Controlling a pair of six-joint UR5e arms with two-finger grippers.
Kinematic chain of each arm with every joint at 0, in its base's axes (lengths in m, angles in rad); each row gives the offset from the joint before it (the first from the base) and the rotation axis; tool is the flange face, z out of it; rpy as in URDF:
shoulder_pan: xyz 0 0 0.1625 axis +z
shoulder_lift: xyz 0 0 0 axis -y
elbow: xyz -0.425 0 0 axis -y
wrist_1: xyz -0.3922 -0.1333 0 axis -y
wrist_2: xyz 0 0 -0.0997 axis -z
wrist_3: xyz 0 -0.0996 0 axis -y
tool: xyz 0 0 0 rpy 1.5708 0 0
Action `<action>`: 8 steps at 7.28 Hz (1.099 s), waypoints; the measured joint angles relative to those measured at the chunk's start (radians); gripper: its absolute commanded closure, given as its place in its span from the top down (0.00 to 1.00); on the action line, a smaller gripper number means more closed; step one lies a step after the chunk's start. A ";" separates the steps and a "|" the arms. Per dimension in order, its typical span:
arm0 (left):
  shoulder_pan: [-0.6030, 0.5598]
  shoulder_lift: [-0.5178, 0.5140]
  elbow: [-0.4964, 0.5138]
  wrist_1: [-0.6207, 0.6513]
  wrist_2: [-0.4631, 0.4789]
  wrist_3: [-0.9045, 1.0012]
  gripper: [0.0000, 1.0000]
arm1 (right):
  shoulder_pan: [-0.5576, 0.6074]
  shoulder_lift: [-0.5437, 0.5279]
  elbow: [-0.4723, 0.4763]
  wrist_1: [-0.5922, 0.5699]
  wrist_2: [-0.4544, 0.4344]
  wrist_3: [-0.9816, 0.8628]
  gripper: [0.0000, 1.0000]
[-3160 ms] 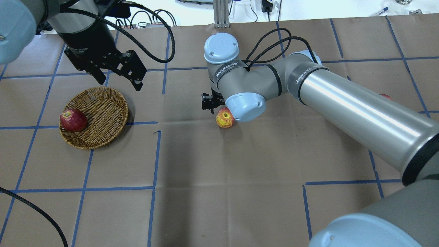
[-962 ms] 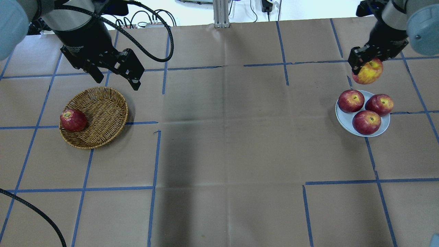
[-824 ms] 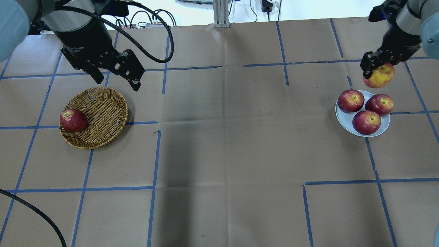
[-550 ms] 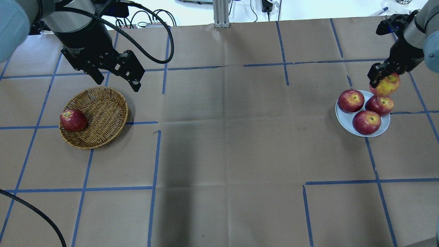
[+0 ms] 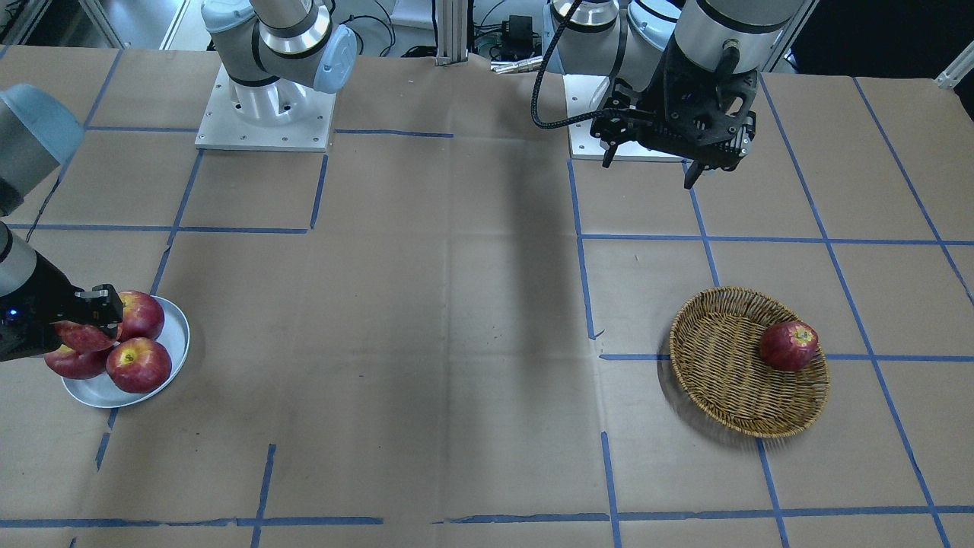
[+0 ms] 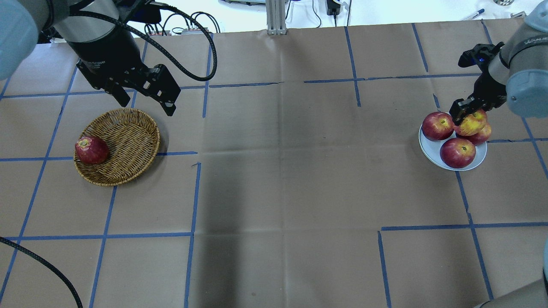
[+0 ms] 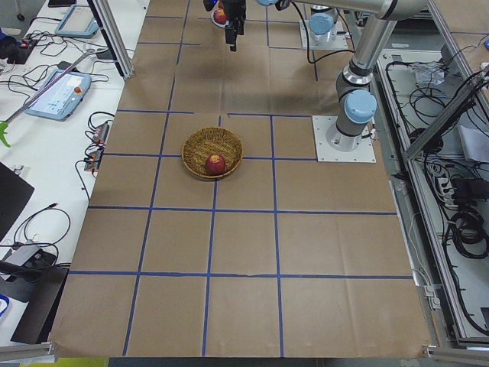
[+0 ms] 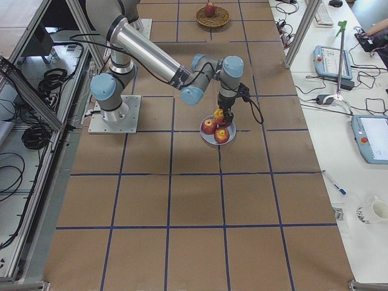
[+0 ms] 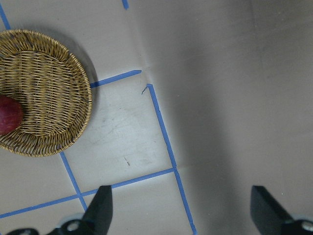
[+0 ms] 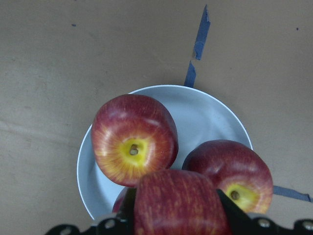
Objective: Transfer apple from basket to plate
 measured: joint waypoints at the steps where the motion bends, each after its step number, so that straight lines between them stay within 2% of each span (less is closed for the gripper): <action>1: 0.000 0.000 -0.001 0.000 0.000 0.006 0.99 | -0.005 0.011 0.002 -0.009 -0.002 0.000 0.58; 2: 0.001 0.000 -0.002 0.000 0.000 0.008 0.99 | -0.009 0.017 0.002 -0.013 -0.002 0.002 0.89; 3: 0.001 0.001 -0.002 0.000 0.000 0.010 0.99 | -0.011 0.016 0.002 -0.013 -0.001 0.004 1.00; 6: 0.001 0.002 -0.004 0.000 0.000 0.011 0.99 | -0.009 0.000 -0.004 -0.002 -0.005 0.010 1.00; 8: 0.001 0.002 -0.006 0.000 0.000 0.018 0.99 | 0.008 -0.070 -0.007 0.019 -0.002 0.037 1.00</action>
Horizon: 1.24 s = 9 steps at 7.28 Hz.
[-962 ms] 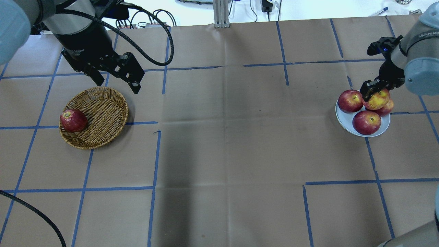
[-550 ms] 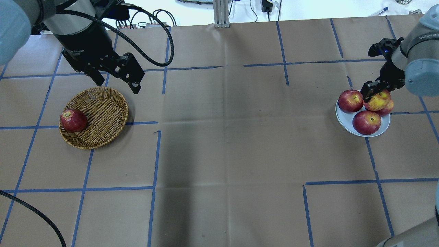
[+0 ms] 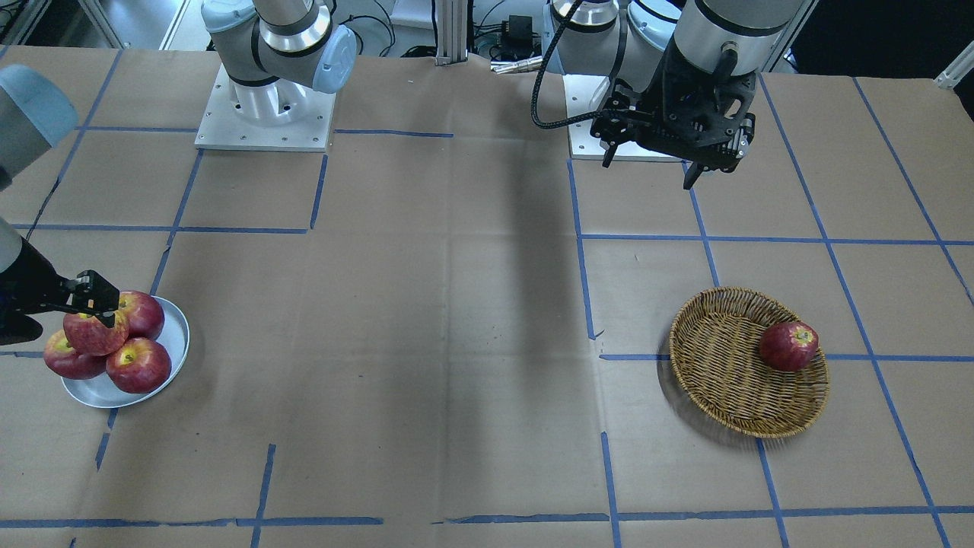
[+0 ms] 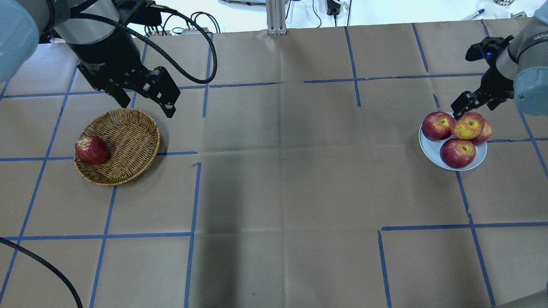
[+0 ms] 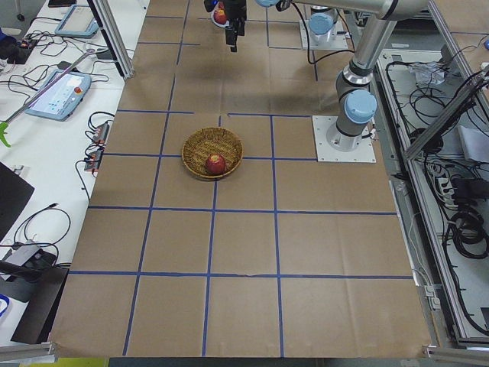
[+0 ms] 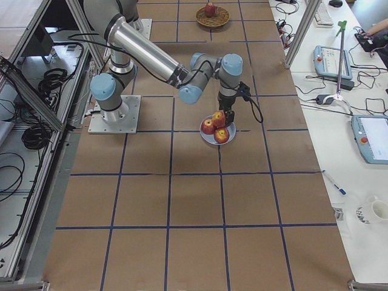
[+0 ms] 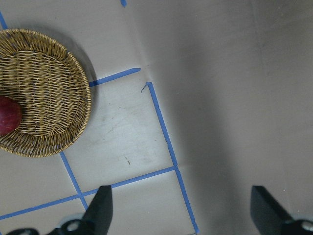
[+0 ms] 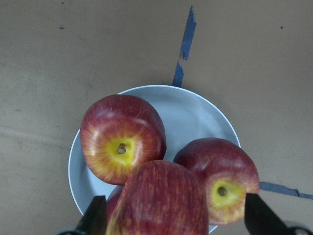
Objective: Transfer apple from basket to plate
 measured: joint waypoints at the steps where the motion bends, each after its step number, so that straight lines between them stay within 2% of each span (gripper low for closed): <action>1: 0.001 0.000 -0.001 0.000 0.000 0.009 0.99 | 0.032 -0.044 -0.011 0.047 0.002 0.047 1.00; 5: 0.001 0.000 0.000 0.000 0.000 0.016 0.99 | 0.281 -0.172 -0.175 0.445 0.002 0.467 1.00; 6: 0.001 0.000 0.000 0.000 0.000 0.017 0.99 | 0.350 -0.192 -0.197 0.515 0.003 0.554 1.00; 9: 0.000 0.000 0.000 0.000 0.000 0.017 0.99 | 0.415 -0.232 -0.199 0.562 0.003 0.608 1.00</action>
